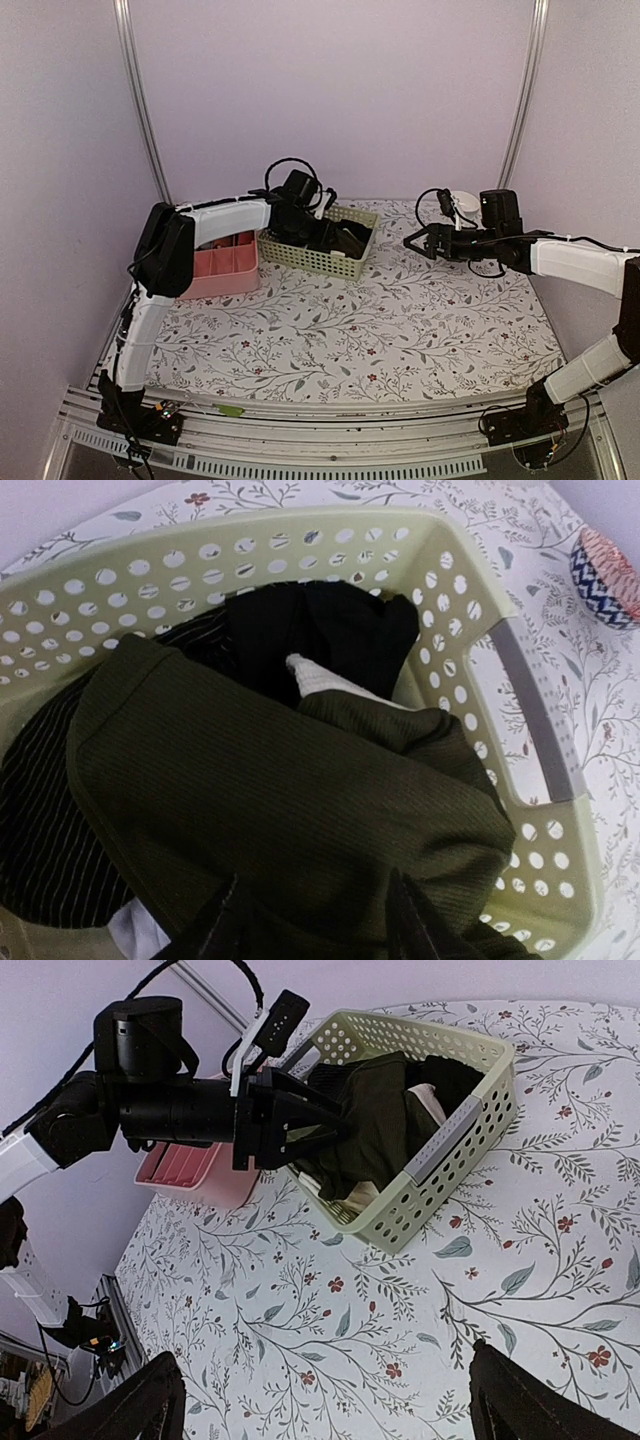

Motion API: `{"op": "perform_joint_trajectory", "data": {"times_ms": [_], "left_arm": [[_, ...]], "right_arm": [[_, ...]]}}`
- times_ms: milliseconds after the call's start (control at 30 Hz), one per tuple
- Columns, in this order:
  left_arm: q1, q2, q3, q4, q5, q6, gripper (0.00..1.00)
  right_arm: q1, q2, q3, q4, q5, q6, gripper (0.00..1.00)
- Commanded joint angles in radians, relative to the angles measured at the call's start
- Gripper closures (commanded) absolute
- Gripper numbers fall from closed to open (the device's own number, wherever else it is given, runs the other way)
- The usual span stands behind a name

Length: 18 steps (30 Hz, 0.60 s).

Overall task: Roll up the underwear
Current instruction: Pick up the underwear from the bin.

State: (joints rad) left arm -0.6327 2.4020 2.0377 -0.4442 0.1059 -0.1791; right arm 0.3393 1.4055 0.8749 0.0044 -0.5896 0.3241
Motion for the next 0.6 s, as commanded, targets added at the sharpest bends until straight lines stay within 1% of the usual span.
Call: {"op": "perform_joint_trajectory", "data": {"times_ms": [0,100,167,200,233,267,300,333,367,500,567], "left_arm": [[0.034,0.028,0.066,-0.034,0.035,-0.019,0.56],[0.046,0.044,0.096,-0.049,0.052,-0.020,0.66],[0.051,0.051,0.109,-0.057,0.055,-0.022,0.68],[0.051,0.054,0.116,-0.064,0.055,-0.020,0.65],[0.051,0.055,0.121,-0.073,0.046,-0.019,0.60],[0.051,0.054,0.123,-0.079,0.033,-0.021,0.52],[0.051,0.053,0.119,-0.082,0.028,-0.022,0.46],[0.051,0.052,0.116,-0.082,0.029,-0.022,0.44],[0.051,0.056,0.114,-0.082,0.032,-0.022,0.44],[0.051,0.081,0.123,-0.083,0.057,-0.022,0.49],[0.051,0.097,0.134,-0.088,0.071,-0.023,0.49]], "right_arm": [[-0.003,-0.017,-0.008,0.007,-0.001,-0.006,0.01],[-0.002,-0.017,-0.005,0.002,0.004,-0.009,0.01],[-0.003,-0.019,-0.007,-0.001,0.006,-0.011,0.01],[-0.003,-0.020,-0.007,-0.004,0.006,-0.013,0.01],[-0.003,-0.022,-0.006,-0.006,0.008,-0.015,0.01],[-0.003,-0.023,-0.006,-0.005,0.009,-0.014,0.01],[-0.003,-0.022,-0.006,-0.004,0.009,-0.017,0.01],[-0.003,-0.020,-0.006,-0.004,0.008,-0.017,0.01],[-0.003,-0.018,-0.006,-0.003,0.008,-0.017,0.01],[-0.003,-0.013,-0.003,-0.001,0.003,-0.015,0.01],[-0.003,-0.014,-0.003,-0.001,0.004,-0.013,0.01]]}}
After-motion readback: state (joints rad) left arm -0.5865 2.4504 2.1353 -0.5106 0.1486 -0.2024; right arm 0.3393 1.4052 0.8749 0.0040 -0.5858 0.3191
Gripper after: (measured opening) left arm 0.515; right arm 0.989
